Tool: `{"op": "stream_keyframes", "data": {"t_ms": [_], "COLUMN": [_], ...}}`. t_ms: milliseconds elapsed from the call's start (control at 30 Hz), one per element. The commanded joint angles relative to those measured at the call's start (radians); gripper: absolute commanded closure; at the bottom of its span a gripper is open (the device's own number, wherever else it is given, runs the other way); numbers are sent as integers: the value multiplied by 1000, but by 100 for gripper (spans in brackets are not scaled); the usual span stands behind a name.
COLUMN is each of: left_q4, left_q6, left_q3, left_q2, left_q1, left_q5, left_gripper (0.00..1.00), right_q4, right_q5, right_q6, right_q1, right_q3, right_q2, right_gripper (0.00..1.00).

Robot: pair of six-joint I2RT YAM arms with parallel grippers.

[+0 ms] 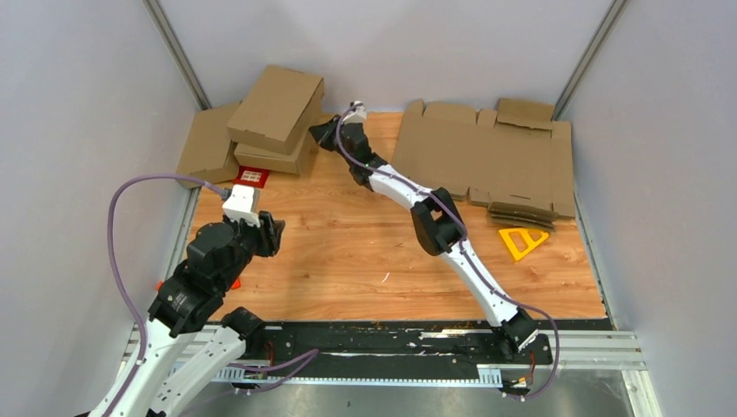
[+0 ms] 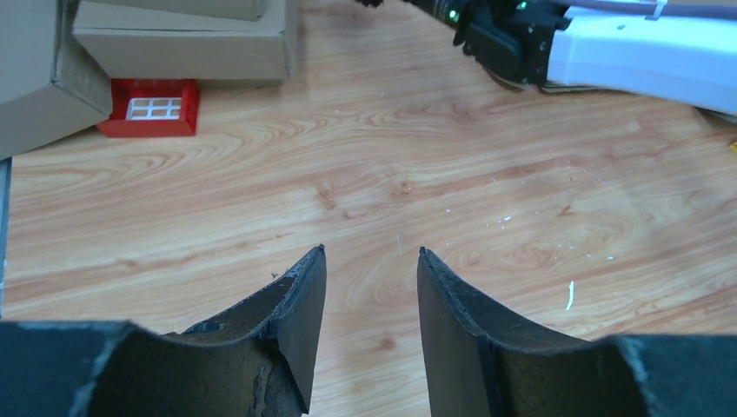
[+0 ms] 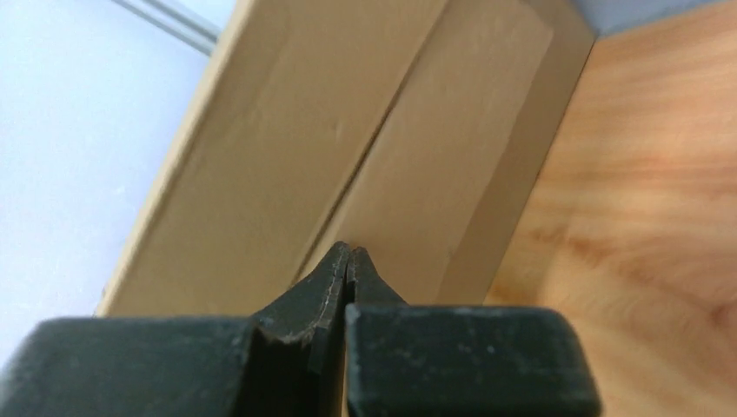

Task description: Fold the paper box

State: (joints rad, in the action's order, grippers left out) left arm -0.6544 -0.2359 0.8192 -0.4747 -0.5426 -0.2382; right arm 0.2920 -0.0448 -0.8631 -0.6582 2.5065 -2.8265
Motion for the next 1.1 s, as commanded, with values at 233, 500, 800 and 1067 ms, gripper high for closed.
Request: {"op": "stream_keyframes", "data": {"t_ms": [233, 500, 800, 1067], "left_q4": [17, 94, 230, 545], "left_q6": [5, -92, -194, -261], "left_q3": [-7, -43, -131, -375], "left_q2": [22, 17, -8, -46], "left_q1": [4, 3, 3, 3], "left_q5": [31, 164, 226, 122], "left_gripper": [49, 46, 0, 0], "right_q4": [200, 243, -3, -35], "right_q5": [4, 184, 70, -323], "right_q6": [109, 359, 573, 658], "right_q1": [-3, 61, 127, 135], "right_q3": [-582, -1233, -1674, -2015], "right_q2": [452, 1057, 1623, 1957], "right_gripper": [100, 85, 36, 0]}}
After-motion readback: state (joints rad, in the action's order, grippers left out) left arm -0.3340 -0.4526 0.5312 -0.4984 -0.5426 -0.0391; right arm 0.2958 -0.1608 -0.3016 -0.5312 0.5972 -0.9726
